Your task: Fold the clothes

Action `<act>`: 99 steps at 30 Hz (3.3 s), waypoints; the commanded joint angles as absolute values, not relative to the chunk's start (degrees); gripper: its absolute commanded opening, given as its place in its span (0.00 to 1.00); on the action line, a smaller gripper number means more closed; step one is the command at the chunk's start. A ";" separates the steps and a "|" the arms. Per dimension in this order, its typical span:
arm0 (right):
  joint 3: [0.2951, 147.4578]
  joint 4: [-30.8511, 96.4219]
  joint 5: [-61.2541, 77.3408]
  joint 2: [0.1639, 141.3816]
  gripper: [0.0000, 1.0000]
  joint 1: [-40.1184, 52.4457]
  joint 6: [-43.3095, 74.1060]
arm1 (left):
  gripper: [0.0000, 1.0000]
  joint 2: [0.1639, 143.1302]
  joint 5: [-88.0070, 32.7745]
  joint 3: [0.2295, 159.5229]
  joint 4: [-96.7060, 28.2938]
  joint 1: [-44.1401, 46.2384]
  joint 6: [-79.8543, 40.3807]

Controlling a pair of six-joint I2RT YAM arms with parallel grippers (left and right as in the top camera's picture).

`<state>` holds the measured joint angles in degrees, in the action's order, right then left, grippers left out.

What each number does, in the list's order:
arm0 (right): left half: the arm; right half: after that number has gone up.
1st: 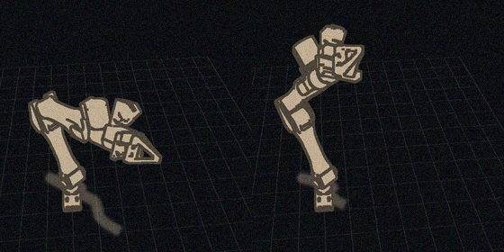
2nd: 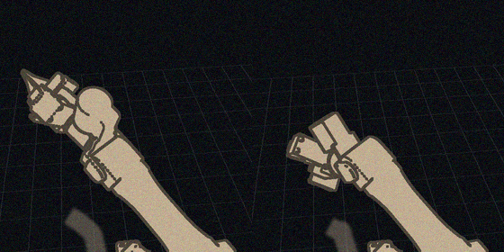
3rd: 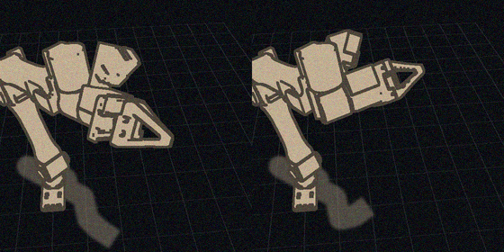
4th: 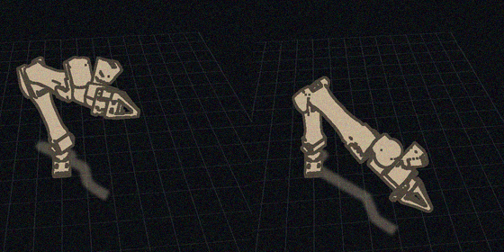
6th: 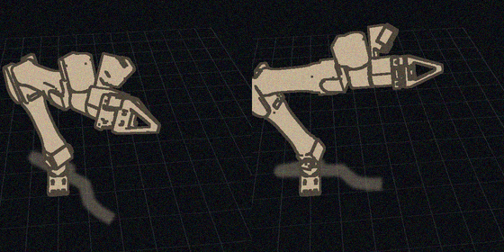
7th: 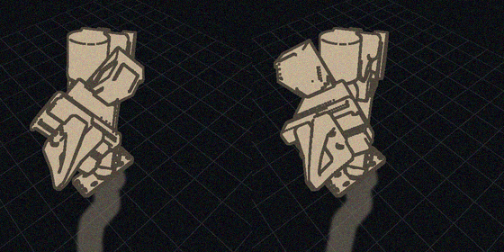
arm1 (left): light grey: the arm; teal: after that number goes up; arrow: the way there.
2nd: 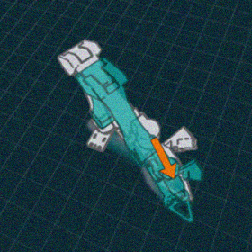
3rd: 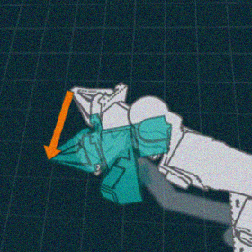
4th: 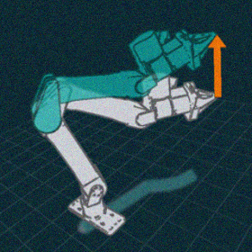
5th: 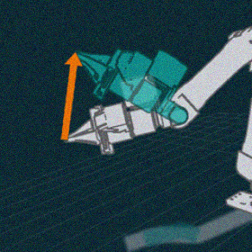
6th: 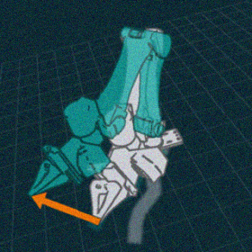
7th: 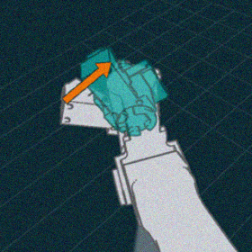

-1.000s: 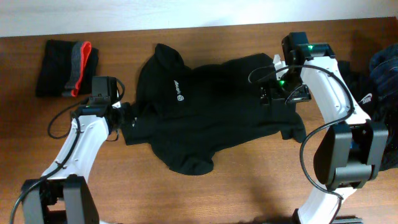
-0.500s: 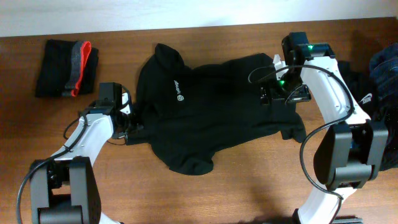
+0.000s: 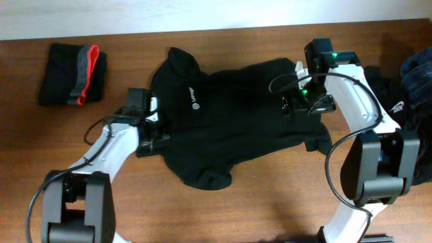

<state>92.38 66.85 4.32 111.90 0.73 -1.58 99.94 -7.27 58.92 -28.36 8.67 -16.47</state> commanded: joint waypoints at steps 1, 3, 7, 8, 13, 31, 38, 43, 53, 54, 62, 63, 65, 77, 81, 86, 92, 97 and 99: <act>91.94 66.52 3.86 110.83 0.99 0.75 -1.65 | 0.00 100.40 -3.11 58.52 -27.64 10.57 -16.19; 91.96 66.30 3.88 110.83 0.99 0.75 -1.67 | 0.00 100.47 -2.96 58.48 -27.64 11.14 -16.19; 91.94 65.95 3.88 110.83 0.99 0.75 -1.67 | 0.00 101.41 -2.92 58.15 -27.66 11.35 -16.19; 91.94 65.93 3.90 110.83 0.99 0.75 -1.67 | 0.00 102.02 -2.94 58.11 -27.68 11.38 -16.19; 92.58 65.43 4.54 110.83 0.99 0.75 -1.67 | 0.00 106.06 -2.92 58.11 -27.59 11.38 -16.16; 95.94 64.51 4.49 110.72 0.99 0.73 -1.67 | 0.00 108.73 16.36 58.39 -29.17 7.94 -3.27; 95.94 64.14 4.45 110.72 0.99 0.73 -1.67 | 0.01 108.73 16.32 58.63 -22.65 7.07 5.19; 95.94 64.18 4.45 110.72 0.99 0.69 -1.69 | 0.22 108.62 16.34 62.76 -24.32 7.07 5.72; 95.96 67.96 0.58 110.69 0.99 0.30 -0.97 | 0.52 104.29 4.54 83.55 -47.92 7.51 -1.50; 95.96 68.60 0.56 110.69 0.99 -0.01 -0.47 | 0.52 103.92 -0.27 84.44 -49.41 7.51 -1.98; 95.96 79.57 1.23 110.69 0.99 -6.83 8.88 | 0.54 104.14 -12.69 82.54 -54.30 10.59 -1.96; 95.96 80.60 2.50 110.69 0.99 -8.19 9.72 | 0.55 104.25 -12.58 82.00 -54.19 11.20 -1.93; 95.92 82.37 7.14 110.69 0.99 -10.81 9.72 | 0.57 104.29 -11.99 80.90 -53.76 12.12 -1.93; 93.30 83.70 12.45 110.72 0.99 -13.17 6.42 | 0.58 104.29 -7.16 74.15 -53.82 12.86 -3.73; 90.45 81.56 12.49 110.72 0.99 -13.21 7.68 | 0.58 104.29 -4.21 71.48 -52.90 12.86 -4.75; 86.35 79.44 13.15 110.72 0.99 -13.08 7.97 | 0.58 104.29 -2.22 67.33 -48.38 12.86 -4.75; 82.81 77.76 13.10 110.72 0.99 -13.15 7.81 | 0.58 104.29 -0.60 61.52 -40.75 12.86 -4.75; 79.88 75.75 14.06 110.72 0.99 -13.15 8.05 | 0.58 104.29 -0.62 58.87 -37.47 12.86 -4.75; 78.78 74.74 15.44 110.72 0.99 -13.15 8.08 | 0.58 104.29 -0.64 58.83 -37.50 12.86 -4.75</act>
<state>80.23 75.48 13.04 111.90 -13.45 7.57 103.98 -1.04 60.07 -38.02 13.02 -4.19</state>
